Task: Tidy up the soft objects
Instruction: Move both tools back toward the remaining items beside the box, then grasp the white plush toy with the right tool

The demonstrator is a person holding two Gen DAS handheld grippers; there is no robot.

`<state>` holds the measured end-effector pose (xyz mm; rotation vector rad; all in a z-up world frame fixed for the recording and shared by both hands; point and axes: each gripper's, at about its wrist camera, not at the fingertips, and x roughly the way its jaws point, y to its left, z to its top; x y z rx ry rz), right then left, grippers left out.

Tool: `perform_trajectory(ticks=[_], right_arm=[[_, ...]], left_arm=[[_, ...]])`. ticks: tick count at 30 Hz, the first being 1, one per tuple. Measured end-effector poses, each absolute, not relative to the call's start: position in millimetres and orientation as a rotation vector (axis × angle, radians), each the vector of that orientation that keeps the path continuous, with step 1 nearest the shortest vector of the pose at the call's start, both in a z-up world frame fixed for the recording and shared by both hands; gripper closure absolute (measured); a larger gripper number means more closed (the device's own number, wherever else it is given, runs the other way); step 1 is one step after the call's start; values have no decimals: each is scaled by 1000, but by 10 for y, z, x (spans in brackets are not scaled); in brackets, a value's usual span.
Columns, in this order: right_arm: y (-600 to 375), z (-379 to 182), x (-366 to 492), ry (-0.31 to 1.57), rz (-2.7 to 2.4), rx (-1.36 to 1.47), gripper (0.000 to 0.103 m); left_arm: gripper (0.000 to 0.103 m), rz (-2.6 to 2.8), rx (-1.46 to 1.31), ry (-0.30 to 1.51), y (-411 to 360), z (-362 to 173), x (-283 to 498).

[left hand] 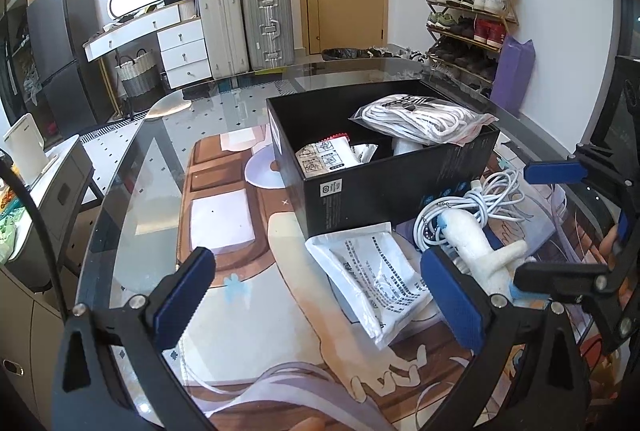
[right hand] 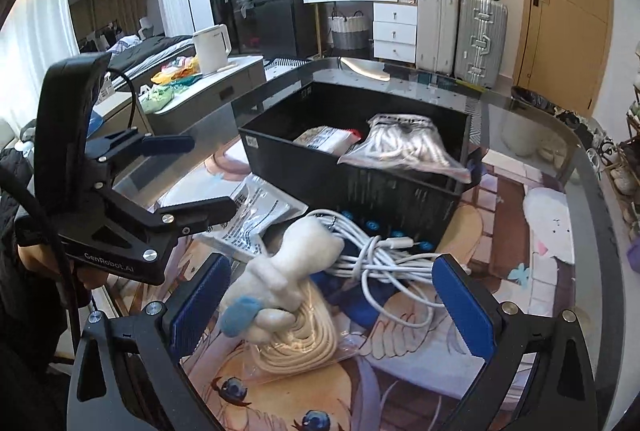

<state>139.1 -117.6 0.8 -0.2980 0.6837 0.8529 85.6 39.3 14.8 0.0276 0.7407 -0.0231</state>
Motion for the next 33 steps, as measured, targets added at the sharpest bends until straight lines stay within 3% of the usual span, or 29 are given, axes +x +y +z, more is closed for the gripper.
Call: perform_trajectory(ticks=[14, 21, 33], right_arm=[[-1093, -113, 1379, 716, 849, -351, 2], [-1061, -125, 1359, 718, 889, -342, 21], [-1018, -164, 1355, 723, 905, -327, 34]], left_arm=[[0, -20, 25, 749, 412, 120, 868], [0, -20, 28, 751, 417, 114, 868], [0, -21, 29, 759, 404, 93, 860]])
